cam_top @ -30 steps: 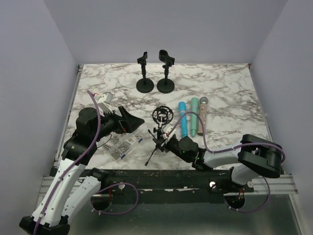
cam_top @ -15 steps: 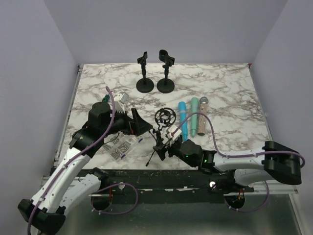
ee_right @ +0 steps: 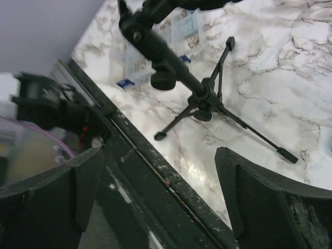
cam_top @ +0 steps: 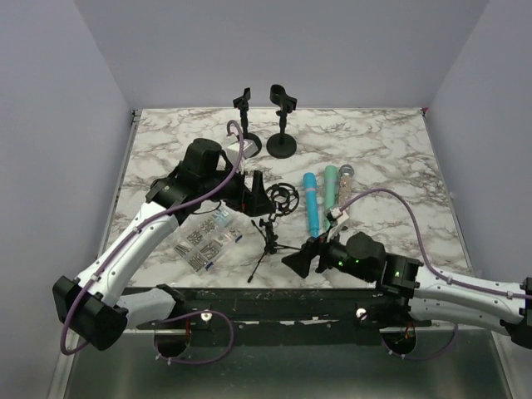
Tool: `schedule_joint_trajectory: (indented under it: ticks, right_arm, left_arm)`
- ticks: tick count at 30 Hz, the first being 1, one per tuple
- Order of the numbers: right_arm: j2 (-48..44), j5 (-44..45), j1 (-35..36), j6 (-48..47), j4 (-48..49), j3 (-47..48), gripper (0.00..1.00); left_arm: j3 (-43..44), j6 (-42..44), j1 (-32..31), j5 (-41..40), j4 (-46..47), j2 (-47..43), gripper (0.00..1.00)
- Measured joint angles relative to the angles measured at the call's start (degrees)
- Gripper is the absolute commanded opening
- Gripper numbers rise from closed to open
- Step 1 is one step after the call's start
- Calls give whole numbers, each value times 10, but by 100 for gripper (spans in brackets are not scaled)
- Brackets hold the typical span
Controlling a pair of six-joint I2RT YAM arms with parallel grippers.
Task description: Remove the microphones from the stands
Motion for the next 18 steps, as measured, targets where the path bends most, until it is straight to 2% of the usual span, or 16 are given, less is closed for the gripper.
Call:
schedule_joint_trajectory:
  ticks: [4,8,13,18]
  right_arm:
    - [-47,-118,-104,78,9,-12,96]
    - [-6,-260,-207,156,66,-14,94]
    - [103,-376,-235,230,153,-12,87]
    - [181,-422,-254,289,231,-5,78]
  left_arm:
    - [30,41,0,24,-20,37,89]
    - [33,69,0,37,-31,57,89]
    - [23,81,0,47,-24,61,82]
    - [-15,82,-2,57,0,55,76]
